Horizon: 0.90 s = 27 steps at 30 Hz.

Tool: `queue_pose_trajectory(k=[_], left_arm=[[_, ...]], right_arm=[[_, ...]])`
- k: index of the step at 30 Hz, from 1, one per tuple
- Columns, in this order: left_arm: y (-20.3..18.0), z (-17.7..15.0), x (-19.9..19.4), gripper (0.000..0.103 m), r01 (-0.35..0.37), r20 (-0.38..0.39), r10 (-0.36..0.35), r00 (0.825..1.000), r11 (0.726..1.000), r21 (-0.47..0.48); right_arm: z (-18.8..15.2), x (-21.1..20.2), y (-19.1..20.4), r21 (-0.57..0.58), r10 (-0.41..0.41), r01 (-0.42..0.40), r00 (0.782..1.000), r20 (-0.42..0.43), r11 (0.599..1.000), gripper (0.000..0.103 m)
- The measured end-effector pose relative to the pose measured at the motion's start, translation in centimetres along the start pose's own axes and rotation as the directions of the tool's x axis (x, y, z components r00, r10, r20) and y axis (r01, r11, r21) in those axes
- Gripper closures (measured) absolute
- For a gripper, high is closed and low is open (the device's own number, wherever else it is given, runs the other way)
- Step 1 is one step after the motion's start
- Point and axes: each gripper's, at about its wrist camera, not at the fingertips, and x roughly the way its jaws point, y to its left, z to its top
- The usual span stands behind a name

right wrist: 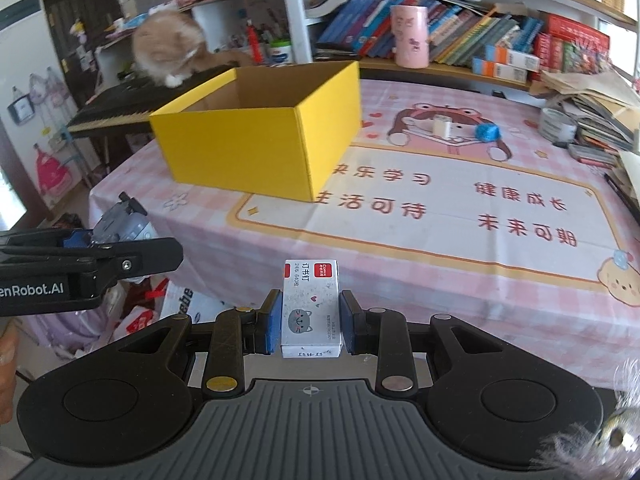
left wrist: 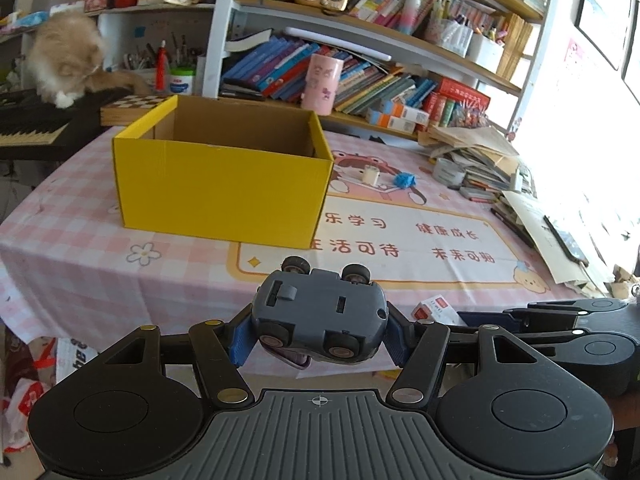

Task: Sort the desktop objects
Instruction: 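Carry the toy car and white box with both grippers over the yellow box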

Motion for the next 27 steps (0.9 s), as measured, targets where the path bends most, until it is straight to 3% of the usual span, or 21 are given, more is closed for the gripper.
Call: queue_pose_trajectory(k=[27], left_arm=[[2.5,0.1,0.0,0.040,-0.034,-0.024,0.034,0.999,0.999,-0.010]], right_arm=[[1.0,2.4,3.0,-0.058,0.069,-0.071,0.997,-0.030,0.996,0.076]])
